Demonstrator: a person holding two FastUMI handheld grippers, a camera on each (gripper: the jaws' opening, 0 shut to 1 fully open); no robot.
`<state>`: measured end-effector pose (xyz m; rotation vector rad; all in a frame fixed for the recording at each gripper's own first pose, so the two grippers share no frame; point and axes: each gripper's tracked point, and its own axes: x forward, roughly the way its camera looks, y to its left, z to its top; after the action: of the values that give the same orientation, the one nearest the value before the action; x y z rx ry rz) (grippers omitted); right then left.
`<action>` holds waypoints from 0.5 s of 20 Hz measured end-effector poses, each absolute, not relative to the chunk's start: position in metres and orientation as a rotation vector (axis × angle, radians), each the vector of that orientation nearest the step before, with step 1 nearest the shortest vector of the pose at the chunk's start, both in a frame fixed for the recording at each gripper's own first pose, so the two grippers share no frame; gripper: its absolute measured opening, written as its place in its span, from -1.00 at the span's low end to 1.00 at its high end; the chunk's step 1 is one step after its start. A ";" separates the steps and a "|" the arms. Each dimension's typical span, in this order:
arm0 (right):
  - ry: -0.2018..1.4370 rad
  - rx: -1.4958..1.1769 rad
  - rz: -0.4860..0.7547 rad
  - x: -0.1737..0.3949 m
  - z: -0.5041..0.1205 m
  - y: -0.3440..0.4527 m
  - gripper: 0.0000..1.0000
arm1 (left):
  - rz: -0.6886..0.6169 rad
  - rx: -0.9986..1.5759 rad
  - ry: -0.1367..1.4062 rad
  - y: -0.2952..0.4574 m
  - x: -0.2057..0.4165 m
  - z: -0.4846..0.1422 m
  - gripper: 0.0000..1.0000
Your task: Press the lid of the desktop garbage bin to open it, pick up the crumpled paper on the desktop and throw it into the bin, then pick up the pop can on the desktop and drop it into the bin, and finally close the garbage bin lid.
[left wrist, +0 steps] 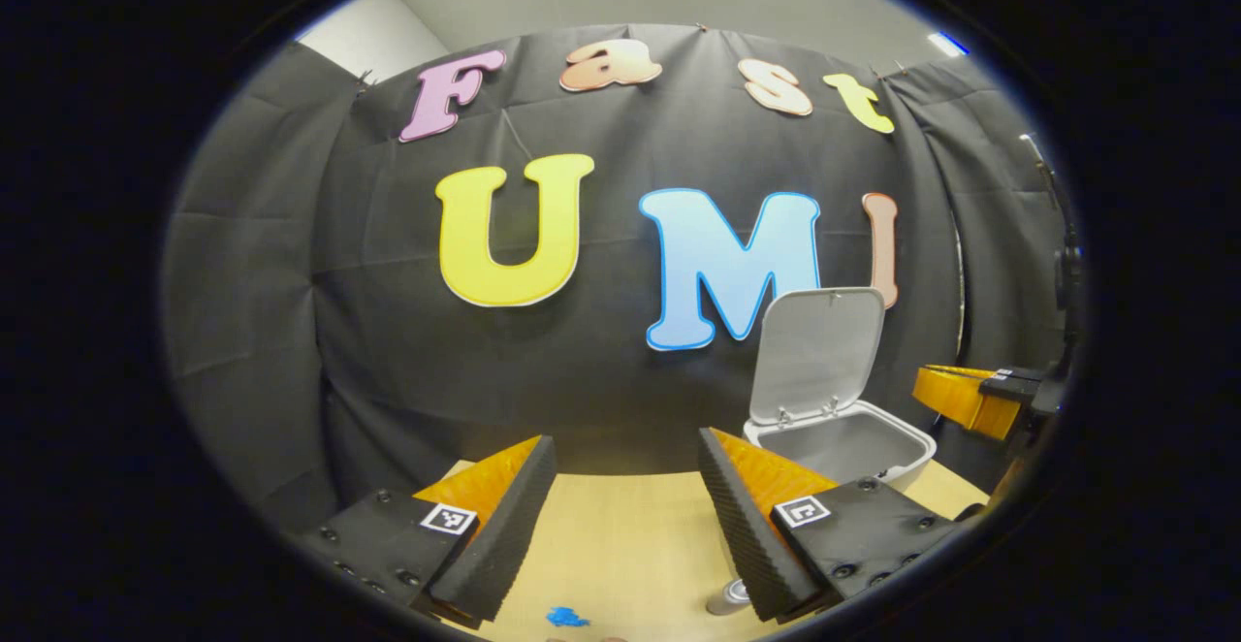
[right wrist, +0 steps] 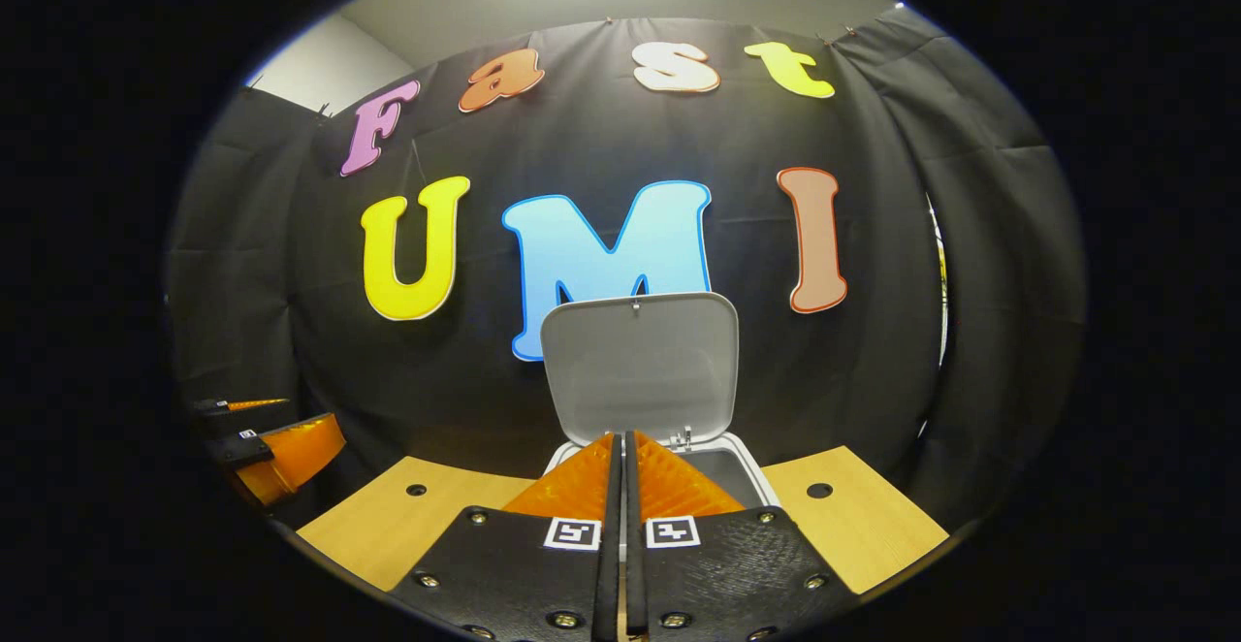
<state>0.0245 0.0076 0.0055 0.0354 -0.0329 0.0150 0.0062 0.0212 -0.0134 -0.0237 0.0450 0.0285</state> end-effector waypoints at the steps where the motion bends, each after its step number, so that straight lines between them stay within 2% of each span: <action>1: -0.033 0.036 0.015 0.024 0.005 0.007 -0.94 | 0.032 -0.030 0.049 0.024 0.006 -0.016 0.92; 3: -0.033 0.037 0.018 0.024 0.005 0.007 -0.94 | 0.046 -0.038 0.062 0.032 0.007 -0.021 0.99; 7: -0.018 0.034 0.025 0.025 0.001 0.009 -0.94 | 0.080 -0.047 0.090 0.054 0.007 -0.035 0.99; 9: -0.016 0.033 0.028 0.024 0.000 0.009 -0.94 | 0.101 -0.042 0.102 0.066 0.008 -0.044 0.92; 10: -0.012 0.033 0.030 0.025 -0.001 0.010 -0.94 | 0.113 -0.035 0.107 0.073 0.009 -0.049 0.99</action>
<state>0.0248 0.0095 -0.0006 0.0331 -0.0123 0.0298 0.0086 0.0729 -0.0494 -0.0352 0.1071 0.1135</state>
